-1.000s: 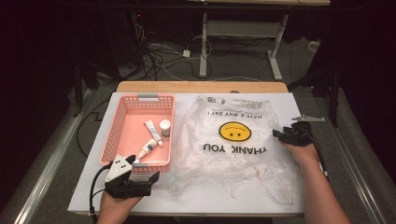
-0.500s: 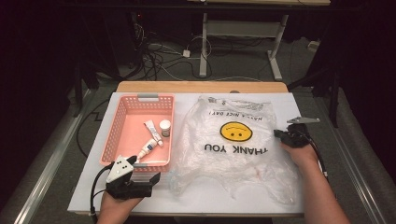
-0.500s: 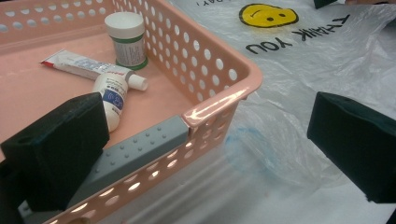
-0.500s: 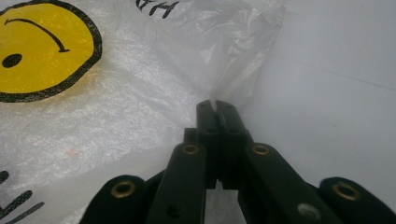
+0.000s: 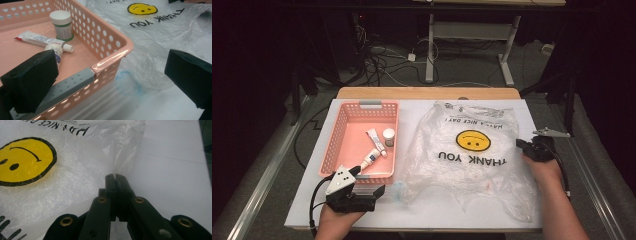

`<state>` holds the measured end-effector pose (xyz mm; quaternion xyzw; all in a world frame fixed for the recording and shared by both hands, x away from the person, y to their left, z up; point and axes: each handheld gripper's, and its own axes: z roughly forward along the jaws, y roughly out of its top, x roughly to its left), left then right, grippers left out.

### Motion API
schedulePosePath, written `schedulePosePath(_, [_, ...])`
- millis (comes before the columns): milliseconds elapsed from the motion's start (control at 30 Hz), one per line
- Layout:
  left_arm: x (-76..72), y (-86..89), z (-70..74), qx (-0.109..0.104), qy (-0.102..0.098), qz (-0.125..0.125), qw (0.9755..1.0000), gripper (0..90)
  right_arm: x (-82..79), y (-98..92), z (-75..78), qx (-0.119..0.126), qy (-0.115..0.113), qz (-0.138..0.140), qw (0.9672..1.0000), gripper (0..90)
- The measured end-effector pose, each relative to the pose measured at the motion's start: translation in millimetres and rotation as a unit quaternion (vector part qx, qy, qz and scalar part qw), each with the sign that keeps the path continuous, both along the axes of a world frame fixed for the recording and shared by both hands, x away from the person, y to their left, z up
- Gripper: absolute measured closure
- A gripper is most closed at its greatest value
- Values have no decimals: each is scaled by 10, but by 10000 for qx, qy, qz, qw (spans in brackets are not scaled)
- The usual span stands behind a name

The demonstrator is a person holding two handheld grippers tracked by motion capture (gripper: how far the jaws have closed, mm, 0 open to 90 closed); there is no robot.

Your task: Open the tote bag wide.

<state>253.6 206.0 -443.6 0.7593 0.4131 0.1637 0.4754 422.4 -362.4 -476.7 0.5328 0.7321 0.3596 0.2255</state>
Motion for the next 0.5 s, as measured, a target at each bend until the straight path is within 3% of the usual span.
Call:
schedulePosePath(233, [61,-66,54,-10,-88,-124,9999,0,-156,-247,25,84,-144,-398,9991,900])
schedulePosePath(500, [184,-145,130,-73,-103,-230,9997,0,-392,-542,58,129,-267,-995,9946,900])
